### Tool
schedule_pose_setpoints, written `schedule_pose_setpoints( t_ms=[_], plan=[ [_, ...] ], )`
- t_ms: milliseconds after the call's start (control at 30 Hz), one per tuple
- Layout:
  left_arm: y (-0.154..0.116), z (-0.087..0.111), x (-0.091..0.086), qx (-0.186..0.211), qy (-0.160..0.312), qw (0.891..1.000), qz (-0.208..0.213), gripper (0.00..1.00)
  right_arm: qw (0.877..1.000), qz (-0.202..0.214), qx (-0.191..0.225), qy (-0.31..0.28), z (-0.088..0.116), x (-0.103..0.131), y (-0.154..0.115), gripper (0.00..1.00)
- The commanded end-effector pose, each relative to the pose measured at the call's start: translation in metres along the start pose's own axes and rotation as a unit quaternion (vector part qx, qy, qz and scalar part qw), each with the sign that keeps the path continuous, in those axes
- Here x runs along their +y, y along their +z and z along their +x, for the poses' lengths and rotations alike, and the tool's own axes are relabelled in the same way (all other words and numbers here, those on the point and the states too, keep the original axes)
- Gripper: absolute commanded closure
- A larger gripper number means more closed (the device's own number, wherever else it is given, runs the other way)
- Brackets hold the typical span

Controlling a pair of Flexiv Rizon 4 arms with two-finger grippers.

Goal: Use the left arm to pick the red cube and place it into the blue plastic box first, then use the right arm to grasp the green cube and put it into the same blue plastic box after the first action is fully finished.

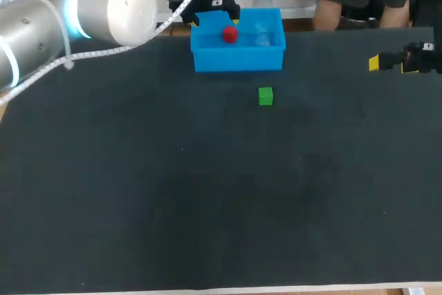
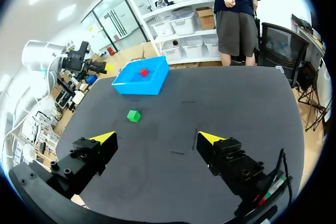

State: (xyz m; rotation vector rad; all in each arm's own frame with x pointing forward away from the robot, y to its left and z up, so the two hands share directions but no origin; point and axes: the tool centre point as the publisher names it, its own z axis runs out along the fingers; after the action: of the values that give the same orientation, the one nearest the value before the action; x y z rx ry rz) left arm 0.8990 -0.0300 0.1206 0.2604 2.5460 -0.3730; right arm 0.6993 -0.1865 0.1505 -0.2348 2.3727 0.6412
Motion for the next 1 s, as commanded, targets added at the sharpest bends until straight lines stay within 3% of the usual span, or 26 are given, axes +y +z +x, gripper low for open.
schedule_pose_setpoints(
  t_ms=[33,600,1000],
  plan=[
    [-0.038,0.05,0.008,-0.044,0.011,0.999,0.017,0.0,1.0,0.001,0.0,0.0,0.0,0.0,0.001,0.0],
    [-0.056,0.098,0.022,-0.015,0.136,0.987,0.084,0.0,1.0,0.001,0.0,0.0,0.0,0.0,0.001,0.0],
    [-0.067,0.124,0.029,-0.001,0.225,0.963,0.15,0.0,1.0,0.001,0.0,0.0,0.0,0.0,0.001,0.0]
  ],
)
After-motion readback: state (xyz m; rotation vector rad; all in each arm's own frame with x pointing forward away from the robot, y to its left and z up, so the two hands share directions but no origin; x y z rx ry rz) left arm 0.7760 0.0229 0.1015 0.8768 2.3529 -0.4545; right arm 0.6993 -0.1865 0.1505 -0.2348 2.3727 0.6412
